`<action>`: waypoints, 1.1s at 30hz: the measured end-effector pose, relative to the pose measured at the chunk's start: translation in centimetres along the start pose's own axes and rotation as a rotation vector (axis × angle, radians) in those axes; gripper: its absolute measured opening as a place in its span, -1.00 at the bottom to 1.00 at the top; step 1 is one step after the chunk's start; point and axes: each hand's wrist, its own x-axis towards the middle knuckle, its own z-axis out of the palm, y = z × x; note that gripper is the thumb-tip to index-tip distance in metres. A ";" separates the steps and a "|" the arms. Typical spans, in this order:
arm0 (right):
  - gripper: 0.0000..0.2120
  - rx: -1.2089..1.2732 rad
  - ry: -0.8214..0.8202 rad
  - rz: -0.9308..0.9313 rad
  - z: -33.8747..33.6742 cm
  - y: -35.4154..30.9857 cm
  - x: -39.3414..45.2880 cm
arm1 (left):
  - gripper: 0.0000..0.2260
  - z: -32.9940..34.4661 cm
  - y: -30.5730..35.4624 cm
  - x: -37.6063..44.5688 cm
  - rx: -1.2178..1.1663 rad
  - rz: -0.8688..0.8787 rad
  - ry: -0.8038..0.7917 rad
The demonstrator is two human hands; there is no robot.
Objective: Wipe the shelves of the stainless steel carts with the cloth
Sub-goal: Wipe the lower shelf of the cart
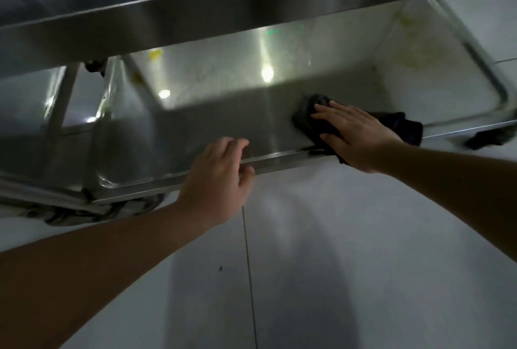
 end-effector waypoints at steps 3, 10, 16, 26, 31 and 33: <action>-0.46 0.004 0.065 0.093 -1.3 4.6 -2.5 | -0.58 1.0 0.9 1.9 0.017 -0.089 0.048; -0.46 -0.023 0.124 0.284 -3.6 14.3 -5.5 | -0.43 4.0 2.8 4.0 -0.006 -0.233 0.019; -0.47 0.009 0.308 0.610 -4.2 18.3 -6.1 | -0.40 6.0 1.8 3.9 0.114 -0.384 0.048; -0.42 0.139 0.271 0.659 -3.4 11.2 -1.6 | -0.36 7.1 1.2 3.9 0.164 -0.371 0.086; -0.41 0.056 0.137 0.129 -1.5 7.8 -4.7 | -0.38 7.2 0.9 3.7 0.188 -0.359 0.103; -0.43 0.062 0.196 0.246 -3.0 11.5 -3.7 | -0.38 7.2 0.9 3.7 0.194 -0.358 0.099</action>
